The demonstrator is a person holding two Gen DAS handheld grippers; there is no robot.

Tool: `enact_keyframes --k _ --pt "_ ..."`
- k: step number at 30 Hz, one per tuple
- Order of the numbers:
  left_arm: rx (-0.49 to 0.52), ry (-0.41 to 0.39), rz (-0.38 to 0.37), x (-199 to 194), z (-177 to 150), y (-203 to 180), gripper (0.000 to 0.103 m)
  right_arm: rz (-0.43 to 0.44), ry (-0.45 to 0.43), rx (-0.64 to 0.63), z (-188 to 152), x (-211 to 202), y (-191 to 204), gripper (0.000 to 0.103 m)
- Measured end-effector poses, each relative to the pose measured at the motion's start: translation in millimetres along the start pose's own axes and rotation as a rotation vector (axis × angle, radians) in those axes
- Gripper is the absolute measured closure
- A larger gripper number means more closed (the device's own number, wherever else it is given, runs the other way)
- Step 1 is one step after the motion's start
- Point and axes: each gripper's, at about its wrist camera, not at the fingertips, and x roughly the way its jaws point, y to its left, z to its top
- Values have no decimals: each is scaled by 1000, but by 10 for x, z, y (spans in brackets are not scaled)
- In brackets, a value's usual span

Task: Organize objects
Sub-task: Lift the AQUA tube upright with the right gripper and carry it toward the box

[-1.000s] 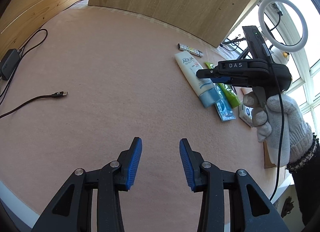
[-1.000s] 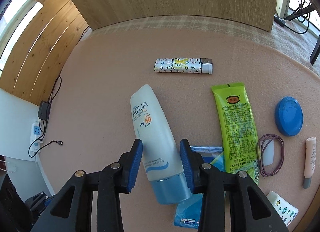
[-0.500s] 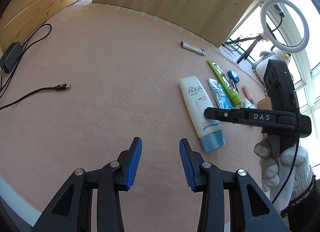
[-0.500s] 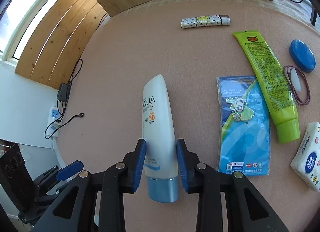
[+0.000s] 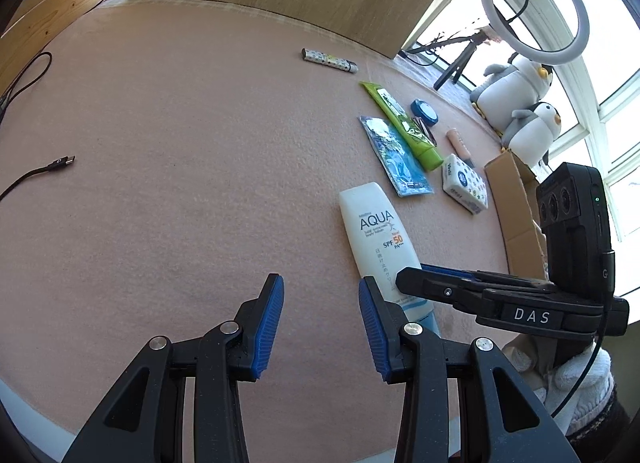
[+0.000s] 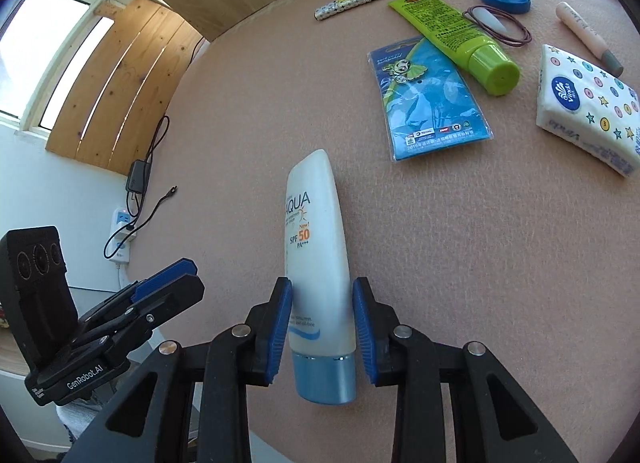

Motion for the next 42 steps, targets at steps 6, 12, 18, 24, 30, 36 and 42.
enact_keyframes --k 6,12,18,24,30,36,42 --pt "33 26 -53 64 -56 -145 61 -126 -53 -122 -40 -138 147 60" --pt "50 68 -104 178 -107 -258 52 -113 -86 -61 68 -267 18 51" --pt "57 115 -137 358 -142 -380 51 -81 -49 -45 96 -290 -40 51" --pt "55 151 -153 502 -184 -448 51 -65 9 -57 55 -183 -34 51" --pt "66 167 -156 581 -210 -526 51 -64 32 -80 21 -130 11 51" --pt "61 167 -156 618 -205 -551 52 -70 44 -90 21 -94 41 51" --pt "64 161 -157 629 -198 -565 54 -69 59 -89 3 -45 51 51"
